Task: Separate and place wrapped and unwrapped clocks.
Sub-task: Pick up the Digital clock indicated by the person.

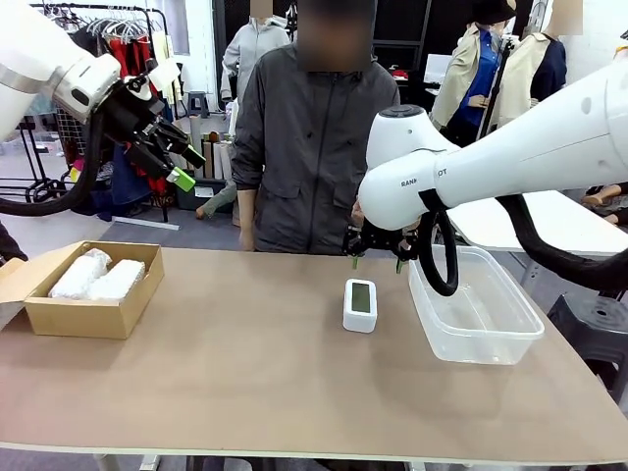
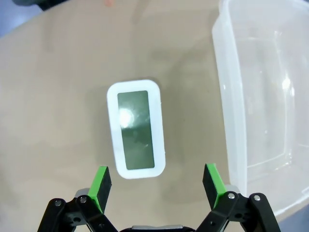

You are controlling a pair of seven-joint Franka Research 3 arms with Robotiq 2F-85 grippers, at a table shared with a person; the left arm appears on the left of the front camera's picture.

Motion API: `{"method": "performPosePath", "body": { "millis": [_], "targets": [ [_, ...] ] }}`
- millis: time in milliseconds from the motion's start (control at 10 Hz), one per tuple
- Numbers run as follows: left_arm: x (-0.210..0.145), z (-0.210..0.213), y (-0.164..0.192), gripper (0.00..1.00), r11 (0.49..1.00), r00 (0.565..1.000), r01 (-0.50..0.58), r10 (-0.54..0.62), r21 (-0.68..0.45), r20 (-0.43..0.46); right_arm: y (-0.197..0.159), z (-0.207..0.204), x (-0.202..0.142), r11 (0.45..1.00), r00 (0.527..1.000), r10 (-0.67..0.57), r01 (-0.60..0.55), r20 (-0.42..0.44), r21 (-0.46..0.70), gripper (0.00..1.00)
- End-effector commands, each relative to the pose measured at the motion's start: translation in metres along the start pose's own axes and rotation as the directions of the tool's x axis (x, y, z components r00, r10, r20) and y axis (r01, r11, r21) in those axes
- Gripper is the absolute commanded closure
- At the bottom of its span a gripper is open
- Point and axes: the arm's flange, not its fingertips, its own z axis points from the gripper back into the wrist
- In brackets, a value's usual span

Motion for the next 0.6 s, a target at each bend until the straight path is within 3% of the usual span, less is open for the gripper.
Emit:
{"method": "performPosePath", "body": {
  "millis": [0,500],
  "targets": [
    [-0.001,0.001,-0.001,0.0,1.0,1.0,0.008,-0.008,-0.001,-0.013,0.013,-0.02,0.003,0.998,0.998,-0.058,0.058,-0.009,-0.029,0.0],
    [-0.001,0.001,-0.001,0.0,1.0,1.0,0.008,-0.008,-0.001,-0.013,0.021,-0.054,0.004,1.0,0.999,-0.023,0.023,-0.044,-0.017,0.0]
  ]
}}
